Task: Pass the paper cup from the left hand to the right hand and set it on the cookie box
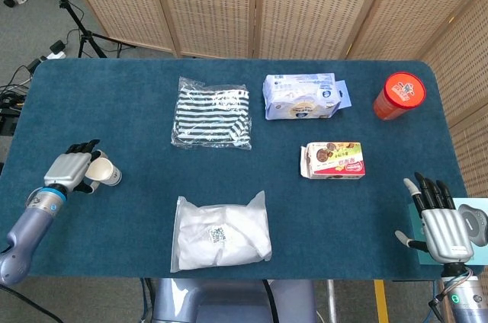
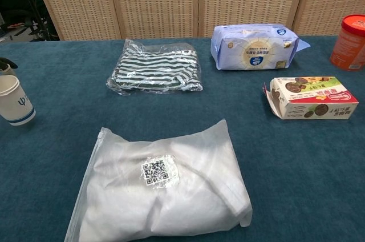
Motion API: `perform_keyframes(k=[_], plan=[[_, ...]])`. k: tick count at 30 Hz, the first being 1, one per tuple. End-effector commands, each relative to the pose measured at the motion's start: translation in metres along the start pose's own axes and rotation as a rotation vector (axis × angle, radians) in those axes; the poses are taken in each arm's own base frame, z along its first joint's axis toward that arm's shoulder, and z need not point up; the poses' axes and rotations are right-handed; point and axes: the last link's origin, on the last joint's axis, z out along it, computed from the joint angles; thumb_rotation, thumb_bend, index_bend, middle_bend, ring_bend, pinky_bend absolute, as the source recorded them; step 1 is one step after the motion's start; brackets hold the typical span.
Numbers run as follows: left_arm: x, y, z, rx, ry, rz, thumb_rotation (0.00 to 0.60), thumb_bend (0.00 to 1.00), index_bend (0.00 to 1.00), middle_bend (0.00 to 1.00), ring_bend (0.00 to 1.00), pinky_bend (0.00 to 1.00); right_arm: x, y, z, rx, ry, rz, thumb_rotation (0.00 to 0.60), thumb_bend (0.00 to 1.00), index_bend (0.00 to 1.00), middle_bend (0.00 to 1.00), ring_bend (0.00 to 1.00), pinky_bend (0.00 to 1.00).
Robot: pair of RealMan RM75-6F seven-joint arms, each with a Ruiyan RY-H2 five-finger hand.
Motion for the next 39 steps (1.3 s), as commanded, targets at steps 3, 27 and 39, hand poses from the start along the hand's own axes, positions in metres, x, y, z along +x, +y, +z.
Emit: perform_keyframes(k=[3,27,39], plan=[[0.019,0.011,-0.005,-0.024,0.042,0.015,0.6,0.41,0.35,0.0,0.0,0.0,0.0,0.0,0.0,-0.001,-0.001,0.001,0.6,0.1,0.0,0.0,0.0,0.0],[0.075,0.135,-0.003,-0.171,0.119,0.159,0.6,0.4,0.35,0.0,0.0,0.0,0.002,0.005,0.002,-0.009,-0.014,0.031,0.6,0.1,0.0,0.0,0.0,0.0],[0.079,0.247,0.017,-0.261,0.079,0.167,0.6,0.4,0.35,0.0,0.0,0.0,-0.001,0.015,0.007,-0.026,-0.051,0.078,0.6,0.1,0.0,0.0,0.0,0.0]])
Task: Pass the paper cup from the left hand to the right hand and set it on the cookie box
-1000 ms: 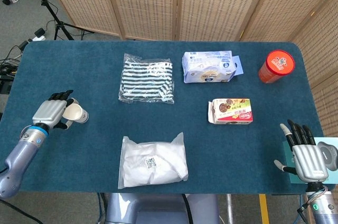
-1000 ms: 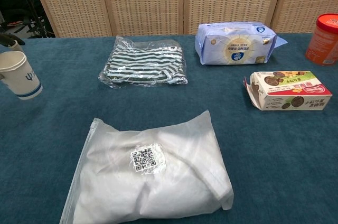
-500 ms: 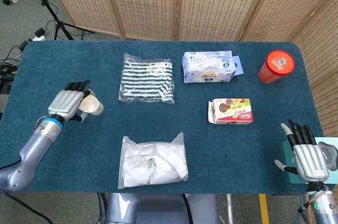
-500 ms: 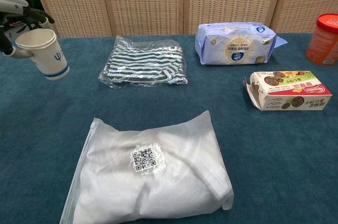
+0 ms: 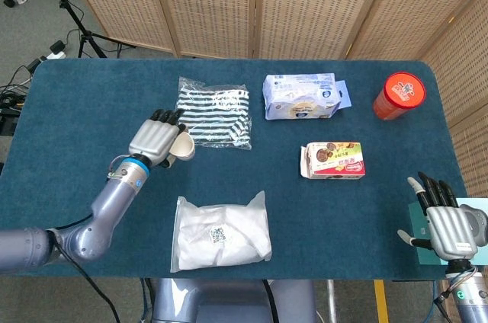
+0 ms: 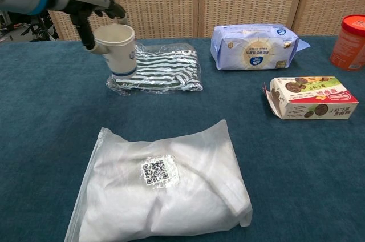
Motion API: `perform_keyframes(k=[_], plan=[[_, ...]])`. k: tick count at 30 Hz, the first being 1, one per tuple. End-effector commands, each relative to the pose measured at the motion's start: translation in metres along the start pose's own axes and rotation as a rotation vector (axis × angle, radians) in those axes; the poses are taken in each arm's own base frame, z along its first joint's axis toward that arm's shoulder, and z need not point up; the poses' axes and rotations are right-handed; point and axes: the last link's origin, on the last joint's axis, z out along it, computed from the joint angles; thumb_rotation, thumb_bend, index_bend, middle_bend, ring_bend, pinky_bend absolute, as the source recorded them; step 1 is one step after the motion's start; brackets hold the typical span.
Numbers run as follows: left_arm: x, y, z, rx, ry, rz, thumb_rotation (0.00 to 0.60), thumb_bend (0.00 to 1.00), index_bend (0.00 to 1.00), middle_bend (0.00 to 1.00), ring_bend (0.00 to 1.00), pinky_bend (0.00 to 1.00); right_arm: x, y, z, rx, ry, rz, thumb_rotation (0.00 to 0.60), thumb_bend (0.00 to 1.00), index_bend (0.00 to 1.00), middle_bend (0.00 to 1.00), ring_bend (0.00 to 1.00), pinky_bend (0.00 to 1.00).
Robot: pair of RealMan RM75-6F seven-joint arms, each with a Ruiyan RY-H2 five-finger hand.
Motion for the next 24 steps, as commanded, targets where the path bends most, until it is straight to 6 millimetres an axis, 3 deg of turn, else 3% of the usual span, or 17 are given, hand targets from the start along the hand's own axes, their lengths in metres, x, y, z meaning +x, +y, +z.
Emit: perform_keyframes(k=[1,17,24], plan=[[0.007,0.039,0.017,-0.036,-0.014,-0.008,0.6,0.4,0.35,0.0,0.0,0.0,0.0,0.003,0.002,-0.005,-0.006,0.006,0.6,0.1,0.0,0.0,0.0,0.0],[-0.008,0.119,0.057,-0.077,-0.039,0.044,0.6,0.39,0.35,0.0,0.0,0.0,0.011,0.021,0.0,-0.042,0.016,0.078,0.6,0.1,0.0,0.0,0.0,0.0],[-0.02,0.13,0.065,-0.065,-0.051,0.087,0.6,0.34,0.35,0.0,0.0,0.0,0.014,0.024,-0.001,-0.038,0.029,0.094,0.6,0.1,0.0,0.0,0.0,0.0]])
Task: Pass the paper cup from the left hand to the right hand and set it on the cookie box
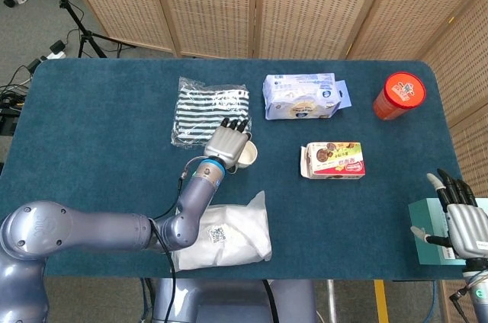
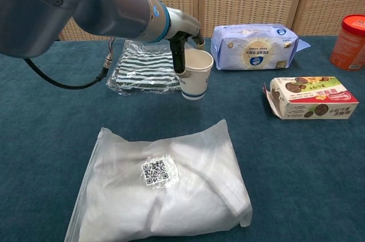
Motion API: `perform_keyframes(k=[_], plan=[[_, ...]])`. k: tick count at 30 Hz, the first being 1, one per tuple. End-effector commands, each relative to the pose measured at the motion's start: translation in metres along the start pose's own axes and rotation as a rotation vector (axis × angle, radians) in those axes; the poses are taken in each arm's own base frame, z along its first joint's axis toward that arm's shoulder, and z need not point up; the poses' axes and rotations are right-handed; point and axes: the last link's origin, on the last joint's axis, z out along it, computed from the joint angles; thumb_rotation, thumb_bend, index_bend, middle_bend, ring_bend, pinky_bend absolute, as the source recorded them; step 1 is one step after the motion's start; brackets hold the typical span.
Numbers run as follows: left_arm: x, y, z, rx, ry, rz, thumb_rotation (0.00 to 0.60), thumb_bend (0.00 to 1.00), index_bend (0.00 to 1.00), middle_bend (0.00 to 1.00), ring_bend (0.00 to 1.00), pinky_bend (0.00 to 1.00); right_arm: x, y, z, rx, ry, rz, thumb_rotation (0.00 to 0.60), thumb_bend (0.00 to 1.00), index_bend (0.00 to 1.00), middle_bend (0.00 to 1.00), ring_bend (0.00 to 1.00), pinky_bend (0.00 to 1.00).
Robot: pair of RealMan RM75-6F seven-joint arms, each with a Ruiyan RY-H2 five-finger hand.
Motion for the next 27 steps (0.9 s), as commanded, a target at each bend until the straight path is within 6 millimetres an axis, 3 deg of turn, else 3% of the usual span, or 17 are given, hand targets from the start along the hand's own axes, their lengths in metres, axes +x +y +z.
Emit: perform_keyframes(k=[1,18,27], plan=[[-0.006,0.003,0.004,0.007,-0.009,0.025,0.6,0.33,0.35,0.0,0.0,0.0,0.001,0.0,0.0,0.003,0.004,0.003,0.6,0.1,0.0,0.0,0.0,0.0],[-0.027,0.002,0.016,0.031,-0.049,0.037,0.6,0.25,0.28,0.0,0.0,0.0,0.004,0.003,-0.001,-0.004,0.017,0.016,0.6,0.1,0.0,0.0,0.0,0.0],[-0.027,-0.003,0.019,0.036,-0.027,0.018,0.6,0.18,0.01,0.0,0.0,0.0,0.005,0.003,-0.001,-0.002,0.024,0.016,0.6,0.1,0.0,0.0,0.0,0.0]])
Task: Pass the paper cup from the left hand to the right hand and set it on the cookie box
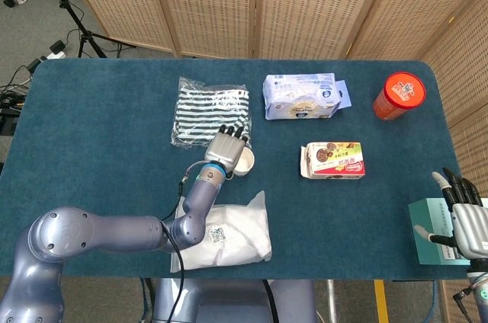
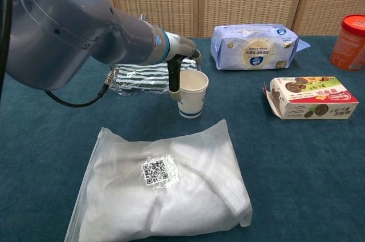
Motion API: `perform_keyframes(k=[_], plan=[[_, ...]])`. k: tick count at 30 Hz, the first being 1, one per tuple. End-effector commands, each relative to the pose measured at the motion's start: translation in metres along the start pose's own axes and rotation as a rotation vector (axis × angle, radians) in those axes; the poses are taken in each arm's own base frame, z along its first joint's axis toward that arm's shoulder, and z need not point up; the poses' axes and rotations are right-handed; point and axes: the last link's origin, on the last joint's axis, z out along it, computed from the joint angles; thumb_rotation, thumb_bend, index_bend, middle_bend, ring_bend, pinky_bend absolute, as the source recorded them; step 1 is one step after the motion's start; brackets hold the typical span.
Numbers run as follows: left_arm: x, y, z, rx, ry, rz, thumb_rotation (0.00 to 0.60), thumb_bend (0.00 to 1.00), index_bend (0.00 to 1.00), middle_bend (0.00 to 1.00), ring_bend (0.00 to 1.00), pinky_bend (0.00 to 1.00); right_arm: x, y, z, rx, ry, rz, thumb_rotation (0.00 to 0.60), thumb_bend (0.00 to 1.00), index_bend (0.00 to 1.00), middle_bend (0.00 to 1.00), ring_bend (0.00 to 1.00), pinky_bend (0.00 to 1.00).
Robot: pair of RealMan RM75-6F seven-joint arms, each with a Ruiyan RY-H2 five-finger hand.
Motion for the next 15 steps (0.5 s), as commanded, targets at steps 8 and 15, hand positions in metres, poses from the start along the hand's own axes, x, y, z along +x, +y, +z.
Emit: perform_keyframes(k=[8,15], plan=[[0.022,-0.014,-0.011,-0.027,0.064,-0.078,0.6,0.12,0.0,0.0,0.0,0.0,0.002,0.002,-0.001,-0.007,0.013,-0.001,0.6,0.1,0.0,0.0,0.0,0.0],[0.044,-0.065,-0.059,-0.013,0.191,-0.077,0.6,0.12,0.0,0.0,0.0,0.0,0.002,0.0,-0.001,-0.003,0.015,-0.01,0.6,0.1,0.0,0.0,0.0,0.0]])
